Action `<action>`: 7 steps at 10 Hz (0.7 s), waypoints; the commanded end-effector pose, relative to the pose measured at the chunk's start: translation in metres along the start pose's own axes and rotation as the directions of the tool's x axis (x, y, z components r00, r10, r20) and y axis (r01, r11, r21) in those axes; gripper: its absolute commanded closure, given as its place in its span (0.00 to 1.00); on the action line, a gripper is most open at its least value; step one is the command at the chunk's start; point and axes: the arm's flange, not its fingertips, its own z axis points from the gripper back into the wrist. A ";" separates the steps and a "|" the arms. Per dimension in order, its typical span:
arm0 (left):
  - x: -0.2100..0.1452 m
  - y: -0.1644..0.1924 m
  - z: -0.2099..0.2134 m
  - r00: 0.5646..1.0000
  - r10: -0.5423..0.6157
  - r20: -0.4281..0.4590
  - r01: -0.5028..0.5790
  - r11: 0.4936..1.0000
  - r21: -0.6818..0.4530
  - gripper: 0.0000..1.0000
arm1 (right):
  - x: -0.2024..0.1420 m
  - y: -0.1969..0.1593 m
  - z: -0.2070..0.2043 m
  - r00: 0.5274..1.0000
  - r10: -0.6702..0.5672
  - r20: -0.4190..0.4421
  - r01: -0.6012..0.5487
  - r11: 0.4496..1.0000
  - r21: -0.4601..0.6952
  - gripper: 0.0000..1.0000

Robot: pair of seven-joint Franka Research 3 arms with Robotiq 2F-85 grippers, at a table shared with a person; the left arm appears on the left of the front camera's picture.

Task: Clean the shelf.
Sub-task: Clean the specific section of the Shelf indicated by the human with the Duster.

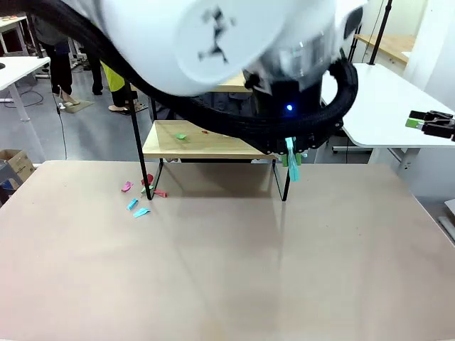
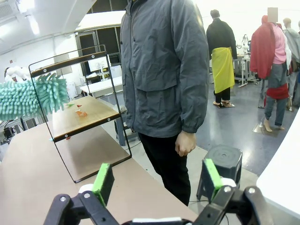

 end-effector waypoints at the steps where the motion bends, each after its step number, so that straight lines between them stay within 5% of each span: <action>1: 0.015 -0.025 -0.029 0.996 0.050 0.077 -0.053 0.998 0.043 0.87 | 0.003 0.000 -0.002 1.000 0.005 0.005 -0.005 1.000 -0.002 0.00; 7: 0.037 -0.030 -0.101 0.995 0.025 0.100 -0.028 0.999 0.031 0.87 | 0.003 0.000 -0.002 1.000 0.005 0.005 -0.005 1.000 -0.002 0.00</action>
